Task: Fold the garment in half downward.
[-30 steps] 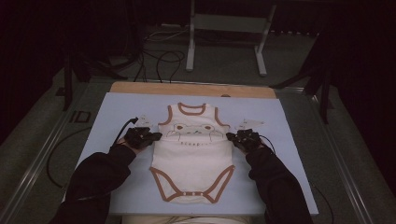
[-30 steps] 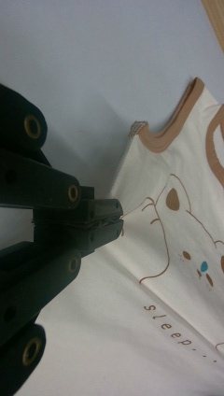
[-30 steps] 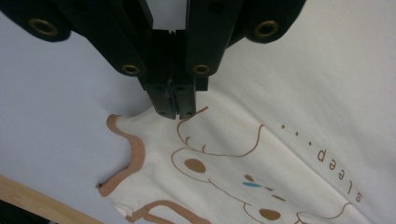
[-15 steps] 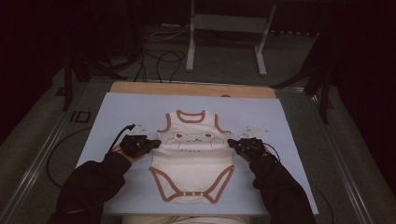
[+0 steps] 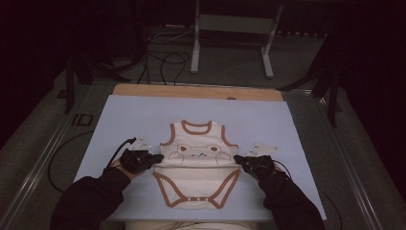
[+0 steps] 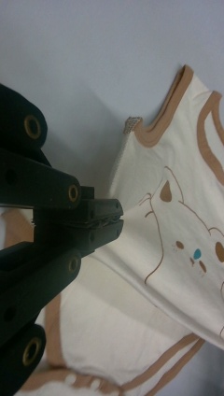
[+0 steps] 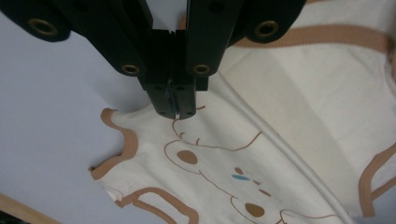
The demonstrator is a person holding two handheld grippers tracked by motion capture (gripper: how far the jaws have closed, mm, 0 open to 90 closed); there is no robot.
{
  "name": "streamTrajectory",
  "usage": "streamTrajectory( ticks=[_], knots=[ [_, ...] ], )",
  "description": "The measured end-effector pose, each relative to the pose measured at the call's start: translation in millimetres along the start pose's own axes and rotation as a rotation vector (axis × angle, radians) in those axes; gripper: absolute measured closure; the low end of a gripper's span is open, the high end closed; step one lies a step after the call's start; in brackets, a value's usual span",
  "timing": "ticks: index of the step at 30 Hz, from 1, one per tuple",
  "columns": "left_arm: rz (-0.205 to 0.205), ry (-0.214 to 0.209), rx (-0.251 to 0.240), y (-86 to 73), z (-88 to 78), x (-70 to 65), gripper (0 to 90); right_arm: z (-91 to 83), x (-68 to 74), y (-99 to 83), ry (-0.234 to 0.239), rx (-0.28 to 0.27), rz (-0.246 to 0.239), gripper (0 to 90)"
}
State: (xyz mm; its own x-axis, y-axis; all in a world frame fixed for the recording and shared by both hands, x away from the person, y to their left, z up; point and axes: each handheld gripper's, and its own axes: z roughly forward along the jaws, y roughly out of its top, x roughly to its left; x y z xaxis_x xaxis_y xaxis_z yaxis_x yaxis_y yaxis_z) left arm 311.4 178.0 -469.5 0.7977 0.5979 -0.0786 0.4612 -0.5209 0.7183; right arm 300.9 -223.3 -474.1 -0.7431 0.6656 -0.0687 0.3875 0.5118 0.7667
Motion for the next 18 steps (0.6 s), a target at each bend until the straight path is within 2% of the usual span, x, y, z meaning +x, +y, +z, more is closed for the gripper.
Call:
streamTrajectory(
  ticks=[18],
  knots=[
    [-0.012,-0.028,0.037,-24.8,0.1,-23.7,90.0,-0.2,17.8,-27.7,0.049,0.054,0.018,89.7]
  ],
)
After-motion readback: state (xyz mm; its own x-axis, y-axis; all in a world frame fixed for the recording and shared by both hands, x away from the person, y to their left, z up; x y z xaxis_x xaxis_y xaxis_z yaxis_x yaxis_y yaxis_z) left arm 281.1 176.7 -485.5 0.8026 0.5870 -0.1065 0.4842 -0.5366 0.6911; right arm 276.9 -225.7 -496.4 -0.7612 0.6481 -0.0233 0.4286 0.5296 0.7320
